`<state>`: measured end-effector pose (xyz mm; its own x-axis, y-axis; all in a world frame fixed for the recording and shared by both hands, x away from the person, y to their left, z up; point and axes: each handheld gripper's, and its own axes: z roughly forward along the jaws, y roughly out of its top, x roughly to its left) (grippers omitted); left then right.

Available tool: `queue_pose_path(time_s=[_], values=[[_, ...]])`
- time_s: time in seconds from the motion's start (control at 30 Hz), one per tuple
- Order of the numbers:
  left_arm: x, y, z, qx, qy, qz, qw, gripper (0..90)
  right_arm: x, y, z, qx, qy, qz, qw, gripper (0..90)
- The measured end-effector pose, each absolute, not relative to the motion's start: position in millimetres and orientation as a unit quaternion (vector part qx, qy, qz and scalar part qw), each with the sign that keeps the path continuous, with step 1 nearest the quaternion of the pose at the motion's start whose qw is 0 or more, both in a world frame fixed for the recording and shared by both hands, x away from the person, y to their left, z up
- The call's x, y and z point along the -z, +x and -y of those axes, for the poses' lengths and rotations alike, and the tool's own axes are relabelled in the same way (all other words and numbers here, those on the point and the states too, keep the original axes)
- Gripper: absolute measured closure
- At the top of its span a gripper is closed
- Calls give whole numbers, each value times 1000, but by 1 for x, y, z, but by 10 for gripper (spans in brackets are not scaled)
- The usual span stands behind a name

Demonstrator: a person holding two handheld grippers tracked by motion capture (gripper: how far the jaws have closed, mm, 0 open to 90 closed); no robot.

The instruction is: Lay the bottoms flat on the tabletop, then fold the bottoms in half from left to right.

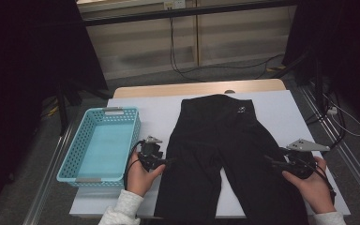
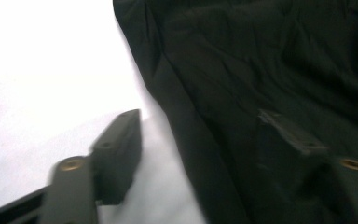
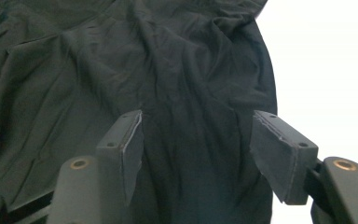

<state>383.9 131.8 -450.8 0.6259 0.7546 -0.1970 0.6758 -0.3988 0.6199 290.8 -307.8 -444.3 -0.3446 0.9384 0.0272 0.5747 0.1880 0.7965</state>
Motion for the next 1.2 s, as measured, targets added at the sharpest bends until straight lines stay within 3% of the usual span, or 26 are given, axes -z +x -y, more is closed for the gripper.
queue_pose_path(time_s=[0.07, 0.13, 0.23, 0.4, 0.47, 0.57, 0.7, 1.03, 1.2], values=[[449, 379, -129, -44, 839, -427, 335, 504, 443, 290, 306, -372, 515, -732, 246, 352], [448, 376, -128, -7, 838, -435, 330, 716, 443, 290, 305, -373, 514, -732, 245, 353], [447, 374, -125, 9, 840, -438, 320, 885, 443, 291, 305, -374, 514, -732, 245, 354], [444, 368, -131, 19, 841, -437, 318, 888, 443, 290, 307, -374, 514, -731, 247, 357], [441, 366, -136, 16, 838, -439, 325, 854, 442, 290, 308, -375, 516, -730, 247, 356], [442, 366, -138, 8, 833, -446, 327, 620, 442, 290, 307, -375, 514, -730, 248, 353], [445, 368, -134, -20, 835, -440, 330, 408, 441, 290, 305, -378, 511, -731, 248, 349], [443, 366, -131, -86, 847, -406, 333, 241, 443, 292, 304, -377, 509, -734, 244, 336], [446, 365, -129, -84, 848, -402, 334, 214, 443, 293, 300, -378, 506, -736, 243, 335]])
